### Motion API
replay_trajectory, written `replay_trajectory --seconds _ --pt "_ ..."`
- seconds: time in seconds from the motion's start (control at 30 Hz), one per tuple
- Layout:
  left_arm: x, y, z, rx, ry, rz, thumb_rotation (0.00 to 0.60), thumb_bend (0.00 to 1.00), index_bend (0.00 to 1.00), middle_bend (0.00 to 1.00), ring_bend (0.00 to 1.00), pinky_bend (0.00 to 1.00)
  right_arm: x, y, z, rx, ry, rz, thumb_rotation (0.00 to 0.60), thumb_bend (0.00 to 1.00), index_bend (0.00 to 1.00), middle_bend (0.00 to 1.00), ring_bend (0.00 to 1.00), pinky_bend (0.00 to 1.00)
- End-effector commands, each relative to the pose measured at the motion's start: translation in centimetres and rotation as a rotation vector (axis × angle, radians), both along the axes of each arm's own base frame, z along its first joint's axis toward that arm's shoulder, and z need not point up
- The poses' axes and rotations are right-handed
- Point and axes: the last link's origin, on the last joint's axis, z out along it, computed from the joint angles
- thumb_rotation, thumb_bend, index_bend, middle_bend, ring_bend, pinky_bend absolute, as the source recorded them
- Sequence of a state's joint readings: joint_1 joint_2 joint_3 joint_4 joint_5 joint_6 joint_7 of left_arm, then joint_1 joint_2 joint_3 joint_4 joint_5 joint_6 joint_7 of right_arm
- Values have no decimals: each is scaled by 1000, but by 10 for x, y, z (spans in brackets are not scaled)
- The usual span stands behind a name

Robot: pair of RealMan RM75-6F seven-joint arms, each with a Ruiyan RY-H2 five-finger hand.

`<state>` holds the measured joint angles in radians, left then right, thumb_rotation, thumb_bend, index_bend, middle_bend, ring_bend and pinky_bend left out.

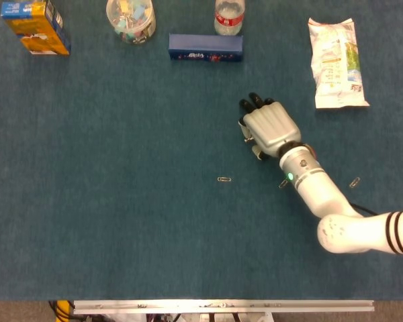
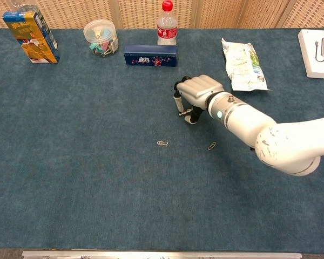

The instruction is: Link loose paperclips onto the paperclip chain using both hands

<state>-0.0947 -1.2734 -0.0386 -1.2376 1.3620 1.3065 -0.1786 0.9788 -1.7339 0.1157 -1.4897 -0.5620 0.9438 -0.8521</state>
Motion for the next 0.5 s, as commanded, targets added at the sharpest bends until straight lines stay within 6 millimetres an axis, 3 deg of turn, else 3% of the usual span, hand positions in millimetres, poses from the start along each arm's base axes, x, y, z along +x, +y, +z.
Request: replay_trajectory --seconds 0.03,0.5 --pt "1 0 0 -1 0 -1 600 272 351 102 49 12 -1 1 6 -5 2 0 600 275 503 135 50 213" --pt "1 0 0 -5 2 3 600 272 351 102 49 12 3 -2 1 -62 -2 60 600 277 504 135 51 213"
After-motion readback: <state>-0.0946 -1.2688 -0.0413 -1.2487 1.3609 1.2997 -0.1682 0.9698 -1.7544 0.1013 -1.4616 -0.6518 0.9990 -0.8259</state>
